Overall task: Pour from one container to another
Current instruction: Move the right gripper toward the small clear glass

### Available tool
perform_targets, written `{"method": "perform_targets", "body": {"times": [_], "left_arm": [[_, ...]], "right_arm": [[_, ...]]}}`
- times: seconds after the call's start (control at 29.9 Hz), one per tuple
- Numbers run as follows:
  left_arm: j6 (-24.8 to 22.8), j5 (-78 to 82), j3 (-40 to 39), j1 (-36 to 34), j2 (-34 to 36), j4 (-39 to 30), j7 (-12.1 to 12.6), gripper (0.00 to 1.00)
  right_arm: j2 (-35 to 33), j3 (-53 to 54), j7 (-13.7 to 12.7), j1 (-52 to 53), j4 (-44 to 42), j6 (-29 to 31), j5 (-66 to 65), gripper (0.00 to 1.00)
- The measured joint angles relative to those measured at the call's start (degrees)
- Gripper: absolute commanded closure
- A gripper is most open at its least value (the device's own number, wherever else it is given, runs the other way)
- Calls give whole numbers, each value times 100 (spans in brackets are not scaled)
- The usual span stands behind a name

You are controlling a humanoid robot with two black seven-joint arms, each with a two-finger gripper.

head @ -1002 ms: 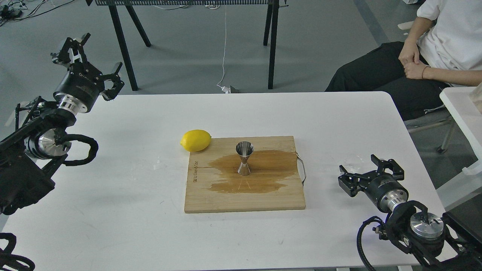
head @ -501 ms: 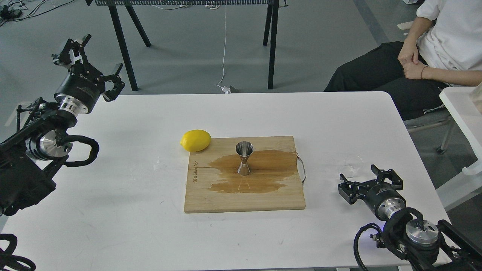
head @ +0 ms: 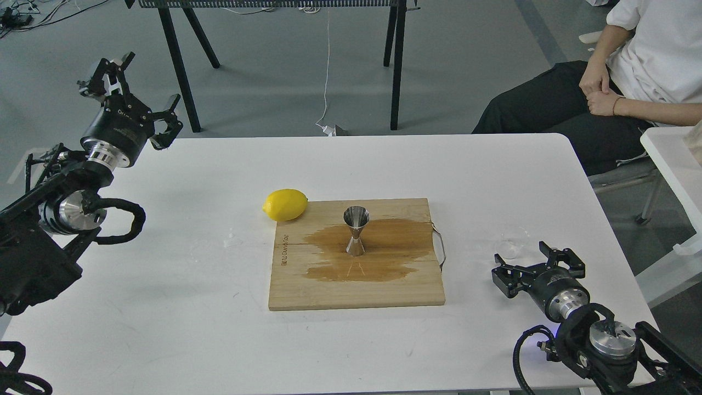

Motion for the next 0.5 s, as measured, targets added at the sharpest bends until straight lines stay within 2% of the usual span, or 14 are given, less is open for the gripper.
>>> {"method": "perform_targets", "body": {"times": [0.5], "left_arm": [[6, 14, 7, 11, 2, 0, -17, 1]], "right_arm": [[46, -38, 26, 172, -251, 1, -9, 14]]}}
